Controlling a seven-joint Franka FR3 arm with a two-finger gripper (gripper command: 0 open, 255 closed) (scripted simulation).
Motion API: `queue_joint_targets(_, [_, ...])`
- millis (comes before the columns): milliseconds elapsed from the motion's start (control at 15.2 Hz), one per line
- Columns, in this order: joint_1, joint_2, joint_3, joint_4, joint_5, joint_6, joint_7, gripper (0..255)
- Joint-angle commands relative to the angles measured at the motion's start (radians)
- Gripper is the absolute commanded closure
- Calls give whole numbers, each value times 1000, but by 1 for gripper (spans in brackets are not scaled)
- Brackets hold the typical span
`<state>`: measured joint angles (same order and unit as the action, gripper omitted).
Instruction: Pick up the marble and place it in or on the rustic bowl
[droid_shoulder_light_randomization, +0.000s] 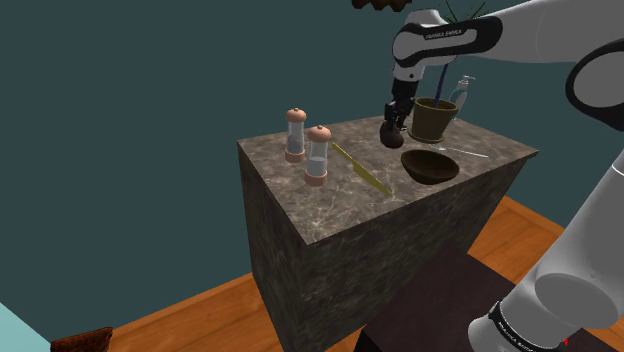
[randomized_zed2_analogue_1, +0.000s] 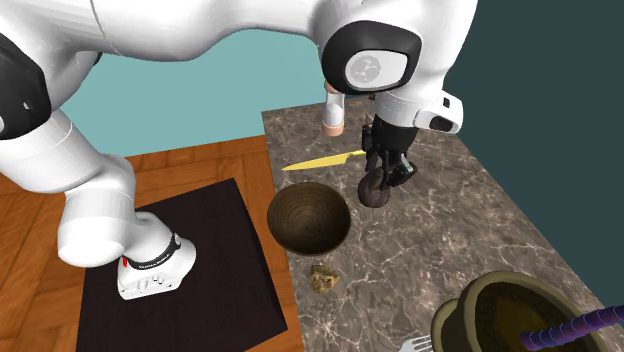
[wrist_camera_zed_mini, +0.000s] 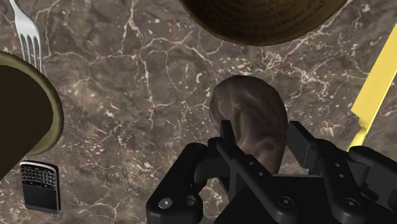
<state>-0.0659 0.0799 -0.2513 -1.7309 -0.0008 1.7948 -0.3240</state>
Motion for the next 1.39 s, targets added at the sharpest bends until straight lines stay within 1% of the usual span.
queue_joint_targets(0, [-1, 3, 0, 31, 1, -28, -1, 255])
queue_joint_targets(924, [-5, 27, -3, 242, 7, -216, -8, 255])
queue_joint_targets(1320, [-4, -221, -3, -14, -55, -200, -4, 255])
